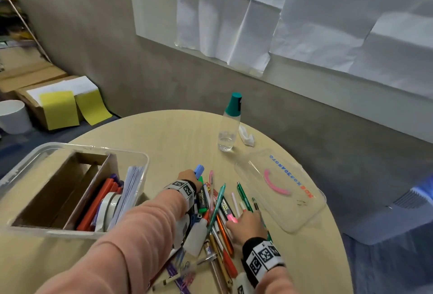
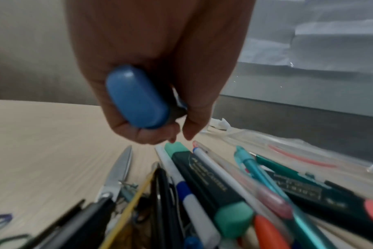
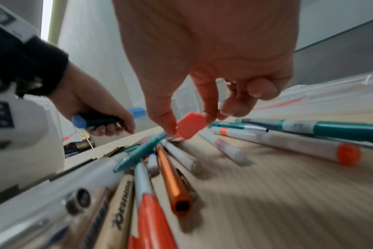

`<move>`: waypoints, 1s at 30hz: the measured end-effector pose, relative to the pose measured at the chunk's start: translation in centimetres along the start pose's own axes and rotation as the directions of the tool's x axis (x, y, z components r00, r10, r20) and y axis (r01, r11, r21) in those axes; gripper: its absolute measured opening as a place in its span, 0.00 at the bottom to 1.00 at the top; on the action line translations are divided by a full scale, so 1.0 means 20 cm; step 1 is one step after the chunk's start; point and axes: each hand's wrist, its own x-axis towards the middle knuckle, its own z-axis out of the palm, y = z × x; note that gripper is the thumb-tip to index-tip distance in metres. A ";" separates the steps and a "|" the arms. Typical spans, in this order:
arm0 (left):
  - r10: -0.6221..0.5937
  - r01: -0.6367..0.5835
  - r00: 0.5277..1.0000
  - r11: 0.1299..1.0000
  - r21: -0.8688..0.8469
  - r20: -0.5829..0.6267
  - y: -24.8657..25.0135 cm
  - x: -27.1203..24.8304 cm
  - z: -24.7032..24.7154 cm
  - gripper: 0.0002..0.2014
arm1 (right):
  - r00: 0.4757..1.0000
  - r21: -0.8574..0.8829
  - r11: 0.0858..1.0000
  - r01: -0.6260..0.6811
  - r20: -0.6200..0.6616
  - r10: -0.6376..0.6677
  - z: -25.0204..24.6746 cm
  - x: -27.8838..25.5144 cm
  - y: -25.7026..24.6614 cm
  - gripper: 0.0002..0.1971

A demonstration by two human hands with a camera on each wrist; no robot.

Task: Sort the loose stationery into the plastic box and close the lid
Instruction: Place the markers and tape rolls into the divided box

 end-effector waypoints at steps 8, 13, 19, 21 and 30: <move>-0.008 0.009 1.000 0.986 0.169 -0.005 0.04 0.02 0.12 0.21 | 0.999 0.458 0.889 0.013 -0.053 0.012 -0.11 -0.03 0.12 0.10; -0.040 0.040 0.999 0.991 0.130 -0.007 0.06 0.04 0.16 0.21 | 0.992 0.644 0.761 0.076 -0.129 0.010 -0.14 -0.07 0.17 0.04; -0.063 0.062 0.997 0.998 -0.027 -0.036 0.05 0.03 0.16 0.23 | 0.982 0.750 0.652 0.114 -0.184 0.039 -0.15 -0.12 0.20 0.05; -0.077 0.070 0.995 0.990 -0.122 -0.058 0.03 0.01 0.13 0.21 | 0.979 0.779 0.615 0.123 -0.195 0.052 -0.16 -0.13 0.21 0.04; 0.317 -0.305 0.948 0.914 -0.267 0.003 0.02 -0.25 -0.09 0.11 | 0.959 0.853 0.460 0.246 -0.283 0.013 -0.19 -0.22 0.07 0.05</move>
